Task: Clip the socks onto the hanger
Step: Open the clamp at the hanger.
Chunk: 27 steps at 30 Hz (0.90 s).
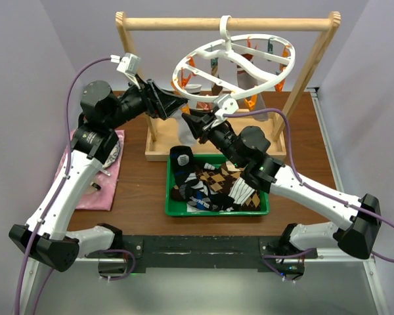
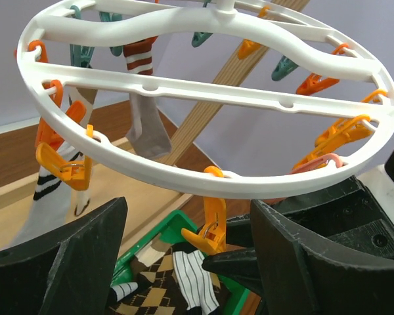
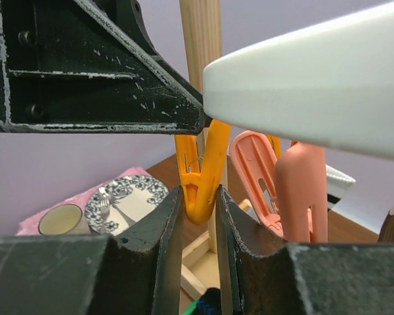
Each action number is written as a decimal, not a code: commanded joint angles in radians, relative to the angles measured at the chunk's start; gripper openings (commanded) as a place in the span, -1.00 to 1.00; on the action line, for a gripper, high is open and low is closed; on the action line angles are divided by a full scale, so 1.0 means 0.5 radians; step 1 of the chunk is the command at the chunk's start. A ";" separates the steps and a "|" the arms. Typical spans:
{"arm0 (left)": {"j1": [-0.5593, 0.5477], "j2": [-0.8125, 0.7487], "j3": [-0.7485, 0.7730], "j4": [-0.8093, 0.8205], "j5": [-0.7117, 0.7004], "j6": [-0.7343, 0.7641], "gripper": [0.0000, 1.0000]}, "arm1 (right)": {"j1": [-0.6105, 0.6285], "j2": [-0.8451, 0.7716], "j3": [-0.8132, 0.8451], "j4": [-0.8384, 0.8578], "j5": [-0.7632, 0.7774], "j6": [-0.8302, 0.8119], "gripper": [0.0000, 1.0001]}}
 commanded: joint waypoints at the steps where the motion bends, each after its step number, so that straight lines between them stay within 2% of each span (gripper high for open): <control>1: 0.003 -0.017 0.093 0.015 -0.062 0.039 0.60 | 0.041 0.047 0.089 -0.043 0.124 -0.203 -1.00; 8: -0.018 -0.005 0.139 -0.031 -0.058 0.017 0.57 | 0.127 0.160 0.191 -0.028 0.271 -0.431 -1.00; 14: -0.024 -0.014 0.100 -0.040 -0.055 0.023 0.55 | 0.133 0.194 0.228 0.009 0.296 -0.443 -1.00; 20: -0.027 -0.029 0.014 0.033 -0.009 -0.004 0.43 | 0.133 0.188 0.222 0.030 0.287 -0.394 -1.00; 23: -0.027 -0.032 -0.014 0.076 -0.006 -0.007 0.41 | 0.133 0.148 0.194 0.027 0.287 -0.339 -0.84; 24: -0.027 -0.029 -0.017 0.086 -0.009 -0.001 0.41 | 0.133 0.136 0.164 0.030 0.281 -0.323 -0.62; 27: -0.027 -0.008 -0.005 0.119 -0.022 0.008 0.41 | 0.136 0.050 0.117 -0.028 0.247 -0.284 -0.16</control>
